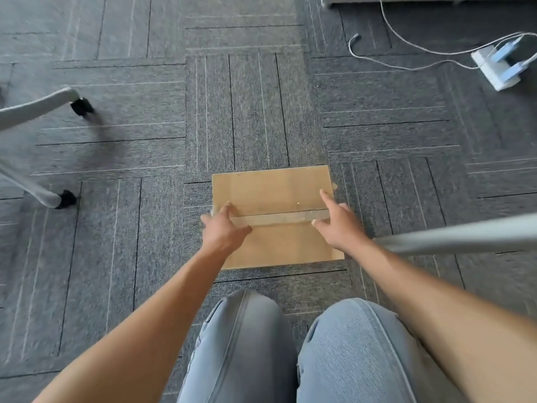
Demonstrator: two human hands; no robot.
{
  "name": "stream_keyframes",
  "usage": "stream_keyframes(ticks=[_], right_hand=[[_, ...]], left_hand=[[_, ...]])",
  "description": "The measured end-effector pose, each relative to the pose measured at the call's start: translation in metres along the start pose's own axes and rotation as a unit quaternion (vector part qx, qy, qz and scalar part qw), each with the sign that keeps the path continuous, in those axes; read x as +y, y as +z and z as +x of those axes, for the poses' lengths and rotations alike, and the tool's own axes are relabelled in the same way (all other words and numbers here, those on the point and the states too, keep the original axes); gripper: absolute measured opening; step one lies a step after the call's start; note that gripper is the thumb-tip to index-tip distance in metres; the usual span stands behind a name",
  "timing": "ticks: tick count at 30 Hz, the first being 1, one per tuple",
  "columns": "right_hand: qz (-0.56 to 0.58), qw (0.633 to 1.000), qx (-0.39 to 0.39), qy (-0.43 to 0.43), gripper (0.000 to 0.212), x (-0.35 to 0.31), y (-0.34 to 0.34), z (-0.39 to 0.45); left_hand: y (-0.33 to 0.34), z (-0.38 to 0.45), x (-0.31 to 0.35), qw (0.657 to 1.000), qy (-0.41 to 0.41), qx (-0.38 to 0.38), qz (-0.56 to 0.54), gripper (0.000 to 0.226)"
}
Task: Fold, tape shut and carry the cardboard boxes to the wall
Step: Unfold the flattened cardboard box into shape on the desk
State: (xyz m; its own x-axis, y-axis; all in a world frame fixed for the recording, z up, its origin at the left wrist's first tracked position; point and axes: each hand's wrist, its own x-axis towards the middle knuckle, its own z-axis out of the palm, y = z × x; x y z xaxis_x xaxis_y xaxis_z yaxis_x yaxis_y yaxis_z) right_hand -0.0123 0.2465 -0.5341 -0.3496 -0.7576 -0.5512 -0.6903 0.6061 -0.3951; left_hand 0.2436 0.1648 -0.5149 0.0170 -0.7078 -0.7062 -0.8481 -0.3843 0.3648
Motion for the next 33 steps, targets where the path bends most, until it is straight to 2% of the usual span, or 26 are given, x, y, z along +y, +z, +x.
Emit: stream_keyframes(ticks=[4,7,9,14,19,25,29,33], right_hand=[[-0.001,1.0,0.004,0.011,0.081,-0.04,-0.044,-0.036],[0.02,0.999,0.029,0.042,0.079,-0.085,-0.096,-0.082],[0.052,0.996,0.045,0.065,0.078,-0.122,-0.135,-0.124],[0.097,0.991,0.058,0.077,0.074,-0.221,-0.255,-0.244],[0.105,0.988,0.078,0.084,0.072,-0.294,-0.383,-0.342],[0.107,0.984,0.124,0.064,0.075,-0.307,-0.499,-0.395],[0.127,0.973,0.172,0.09,0.078,-0.285,-0.559,-0.406],[0.16,0.952,0.222,0.14,0.079,-0.246,-0.611,-0.394]], left_hand=[[-0.046,-0.042,0.02,0.997,-0.027,-0.008,-0.073,0.069],[-0.1,-0.095,0.042,0.996,-0.03,0.017,-0.078,0.083],[-0.145,-0.144,0.06,0.997,-0.031,0.033,-0.064,0.084],[-0.274,-0.291,0.116,0.995,-0.013,0.094,0.013,0.071],[-0.382,-0.406,0.178,0.993,0.027,0.111,0.031,0.074],[-0.444,-0.475,0.269,0.985,0.116,0.127,0.03,0.077],[-0.443,-0.489,0.347,0.976,0.164,0.132,0.058,0.078],[-0.421,-0.49,0.437,0.966,0.222,0.102,0.087,0.079]])
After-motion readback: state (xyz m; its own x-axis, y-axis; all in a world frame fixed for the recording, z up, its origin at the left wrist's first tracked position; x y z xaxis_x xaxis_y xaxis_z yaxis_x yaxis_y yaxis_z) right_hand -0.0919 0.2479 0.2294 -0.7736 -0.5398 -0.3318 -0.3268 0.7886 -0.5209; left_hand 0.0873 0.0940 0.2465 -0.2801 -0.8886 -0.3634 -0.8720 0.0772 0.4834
